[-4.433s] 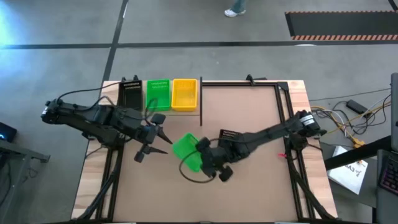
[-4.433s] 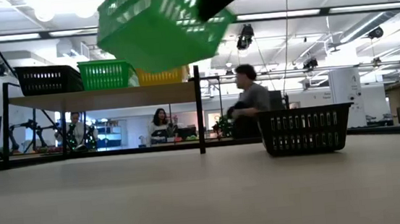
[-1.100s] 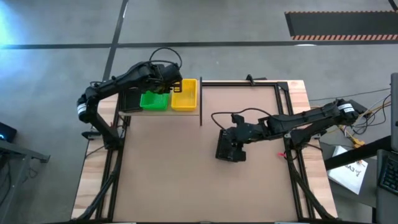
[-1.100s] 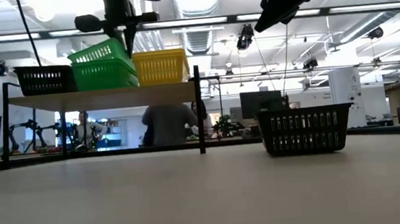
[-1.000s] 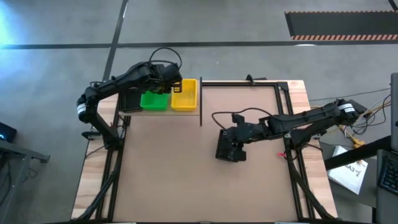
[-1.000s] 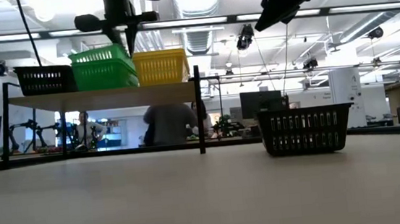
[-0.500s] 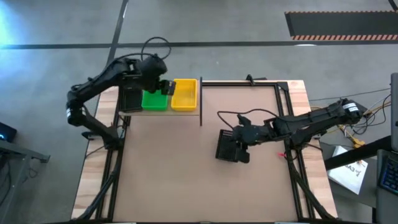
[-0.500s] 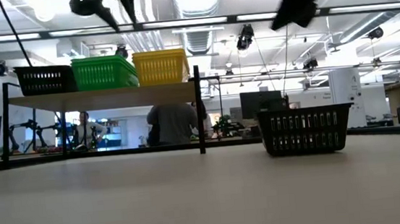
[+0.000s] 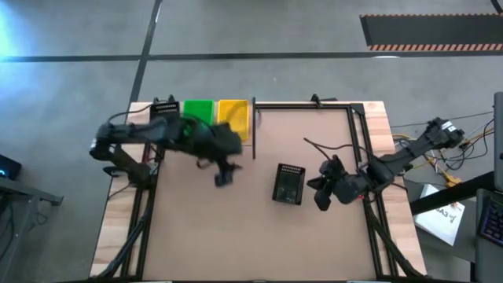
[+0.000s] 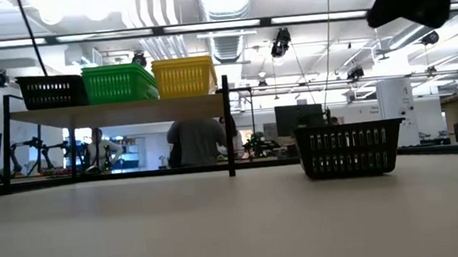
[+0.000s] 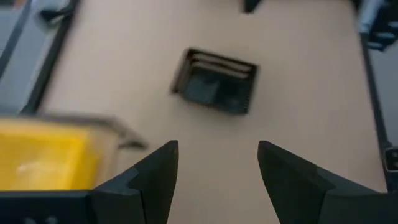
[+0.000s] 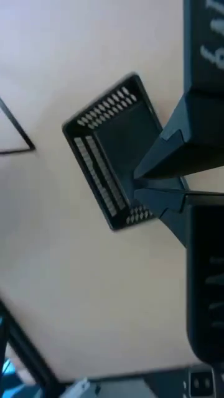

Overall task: Stack baskets on shelf by color
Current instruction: Stack the black bin on top of the other black bins on the shelf

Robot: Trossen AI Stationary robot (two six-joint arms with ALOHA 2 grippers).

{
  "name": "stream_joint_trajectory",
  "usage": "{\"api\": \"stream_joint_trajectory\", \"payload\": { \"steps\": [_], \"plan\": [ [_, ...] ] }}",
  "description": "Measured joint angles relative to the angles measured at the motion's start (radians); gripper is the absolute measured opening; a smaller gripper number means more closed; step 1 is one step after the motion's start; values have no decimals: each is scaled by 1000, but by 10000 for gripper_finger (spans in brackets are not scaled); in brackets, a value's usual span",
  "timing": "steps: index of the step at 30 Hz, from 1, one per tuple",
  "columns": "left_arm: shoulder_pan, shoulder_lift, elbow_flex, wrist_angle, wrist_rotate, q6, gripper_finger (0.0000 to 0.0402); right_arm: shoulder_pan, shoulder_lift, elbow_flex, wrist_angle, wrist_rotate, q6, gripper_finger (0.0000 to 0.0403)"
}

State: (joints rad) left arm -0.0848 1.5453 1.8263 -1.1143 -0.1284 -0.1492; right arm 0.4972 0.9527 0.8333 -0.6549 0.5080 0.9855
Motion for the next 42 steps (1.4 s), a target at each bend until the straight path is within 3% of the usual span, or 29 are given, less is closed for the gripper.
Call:
{"api": "stream_joint_trajectory", "payload": {
  "steps": [6,15,18,27,37,42],
  "plan": [
    [-100,171,0,202,18,60,205,59,33,8,1,17,106,27],
    [-100,414,-1,431,101,49,205,173,22,23,0,24,115,27],
    [-76,468,-1,462,113,25,205,227,-3,23,-45,76,103,27],
    [-23,637,-1,700,290,82,193,404,-172,16,-232,238,114,27],
    [-19,684,0,718,248,54,125,421,-266,16,-314,315,-16,27],
    [-17,685,0,719,245,61,112,421,-296,16,-314,332,-83,27]
  ]
}}
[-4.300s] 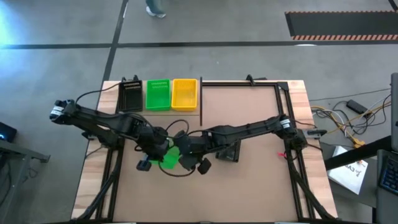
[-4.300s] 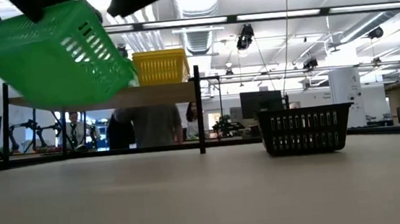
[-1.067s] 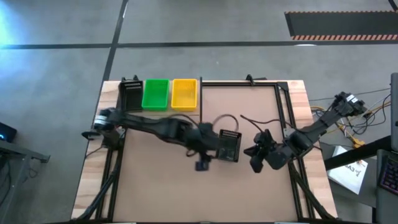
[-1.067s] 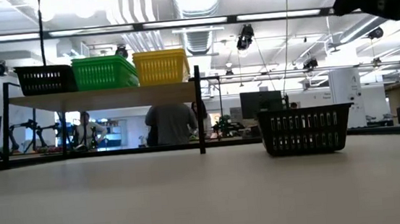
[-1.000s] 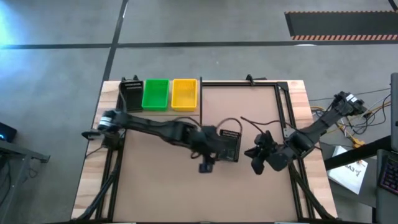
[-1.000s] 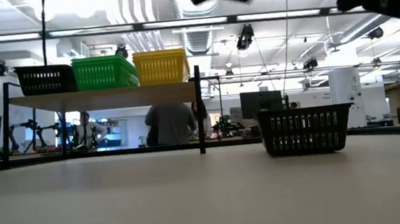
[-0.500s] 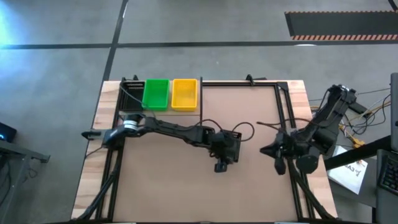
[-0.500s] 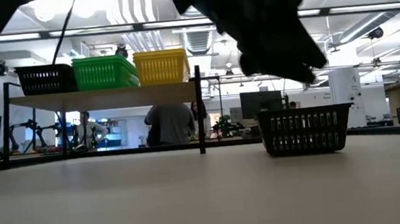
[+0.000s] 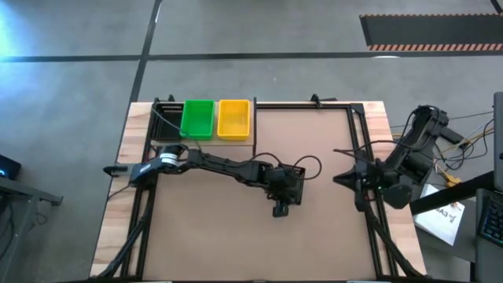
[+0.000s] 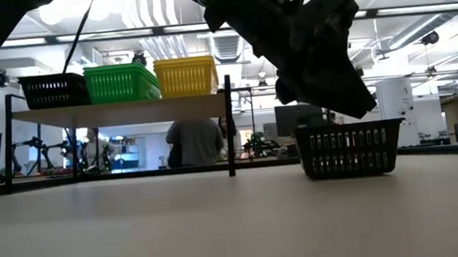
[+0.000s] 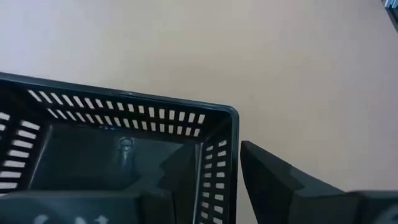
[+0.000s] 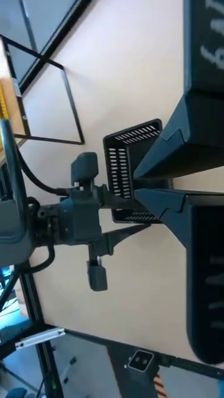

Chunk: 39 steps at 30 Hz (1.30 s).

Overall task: Stack baskets on shelf by color
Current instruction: Stack the black bin on top of the other black bins on the shelf

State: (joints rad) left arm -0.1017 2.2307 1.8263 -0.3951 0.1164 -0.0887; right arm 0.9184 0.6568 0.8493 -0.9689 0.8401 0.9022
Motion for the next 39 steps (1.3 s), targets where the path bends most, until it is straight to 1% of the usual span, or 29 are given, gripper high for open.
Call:
{"api": "stream_joint_trajectory", "payload": {
  "steps": [4,9,13,16,19,22,25,28,32,35,39],
  "plan": [
    [0,0,0,-1,4,53,114,0,-23,0,0,0,-24,27],
    [-2,0,7,-14,72,101,134,0,-44,0,0,0,-32,27],
    [-5,0,2,-49,71,104,144,0,-49,0,0,0,-36,27],
    [-5,7,0,-83,42,104,143,0,-48,0,1,0,-37,27],
    [-5,9,-3,-94,15,106,127,0,-47,0,2,0,-37,27],
    [-5,8,-20,-91,-22,106,100,0,-47,0,7,0,-37,27],
    [-5,8,-44,-93,-25,106,75,0,-47,0,9,0,-33,27],
    [-7,8,-66,-93,-32,104,62,0,-47,0,10,0,-26,27],
    [-10,5,-54,-96,-53,95,39,0,-47,0,17,-1,-25,27],
    [-16,-26,-25,-106,-56,89,7,0,-47,0,18,-1,-24,27],
    [-29,-108,-18,-152,-85,49,1,0,-47,-1,18,-1,-24,27]
  ]
}}
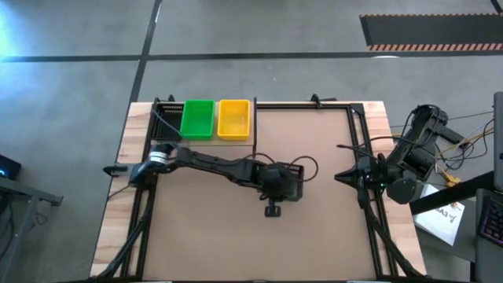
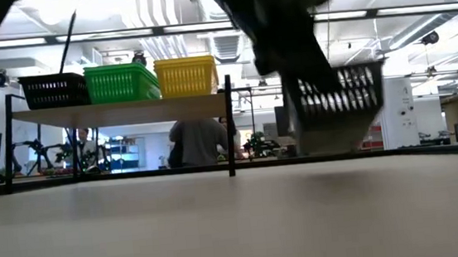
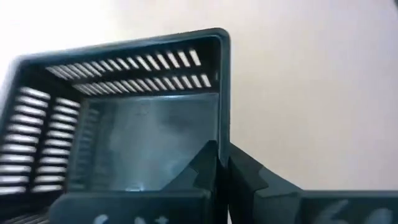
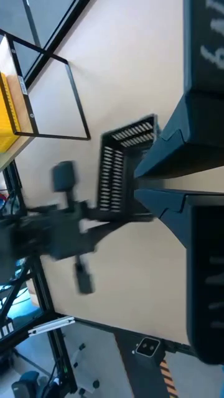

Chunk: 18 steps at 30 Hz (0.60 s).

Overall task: Stack baskets on shelf by color
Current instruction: Stack the black bin on top of the other black bins on the shelf

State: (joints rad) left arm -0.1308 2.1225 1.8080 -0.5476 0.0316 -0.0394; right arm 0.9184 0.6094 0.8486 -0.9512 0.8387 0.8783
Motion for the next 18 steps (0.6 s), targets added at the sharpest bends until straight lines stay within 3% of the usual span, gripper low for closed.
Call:
{"api": "stream_joint_trajectory", "payload": {
  "steps": [10,18],
  "plan": [
    [-62,-418,0,-297,-86,-4,0,0,0,0,-1,0,-12,27],
    [-84,-704,-12,-743,-263,-2,0,0,0,0,-2,33,-16,27]
  ]
}}
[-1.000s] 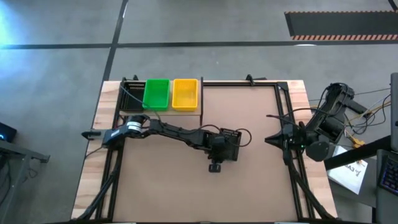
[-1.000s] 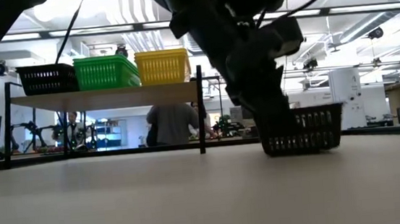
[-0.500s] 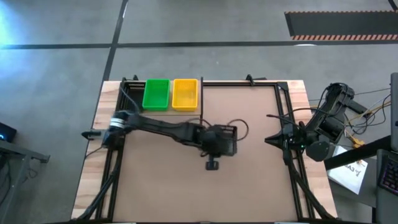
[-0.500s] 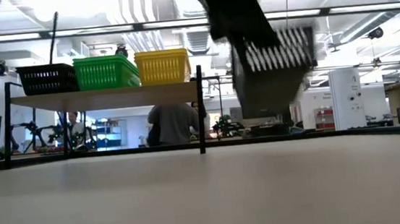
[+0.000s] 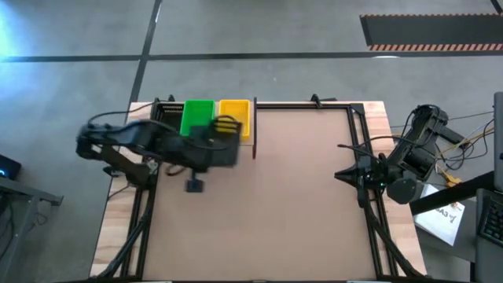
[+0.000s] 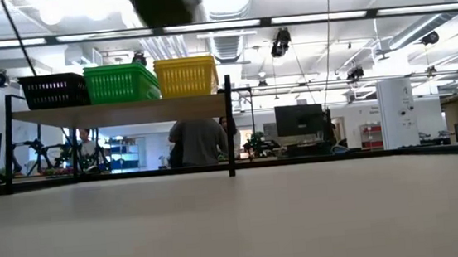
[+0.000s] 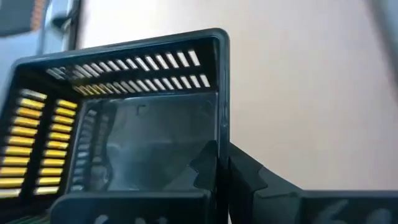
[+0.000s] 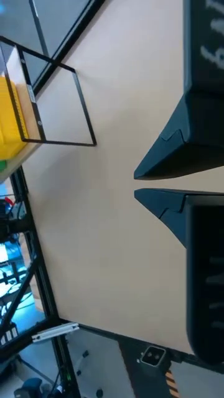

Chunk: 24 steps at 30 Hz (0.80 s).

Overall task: Stack baskets on shelf by color
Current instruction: Stack the black bin on top of the other black bins on the shelf

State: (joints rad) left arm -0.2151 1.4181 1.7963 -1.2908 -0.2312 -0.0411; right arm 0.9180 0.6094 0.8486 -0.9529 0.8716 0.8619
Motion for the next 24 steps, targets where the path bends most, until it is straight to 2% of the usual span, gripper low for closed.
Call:
{"api": "stream_joint_trajectory", "payload": {
  "steps": [6,11,24],
  "plan": [
    [5,-134,-34,-269,-132,2,0,0,0,0,0,32,1,27],
    [27,-222,-88,-276,-219,102,0,0,3,0,1,59,10,27],
    [185,-484,-312,-280,-219,135,0,0,42,0,12,74,45,27]
  ]
}}
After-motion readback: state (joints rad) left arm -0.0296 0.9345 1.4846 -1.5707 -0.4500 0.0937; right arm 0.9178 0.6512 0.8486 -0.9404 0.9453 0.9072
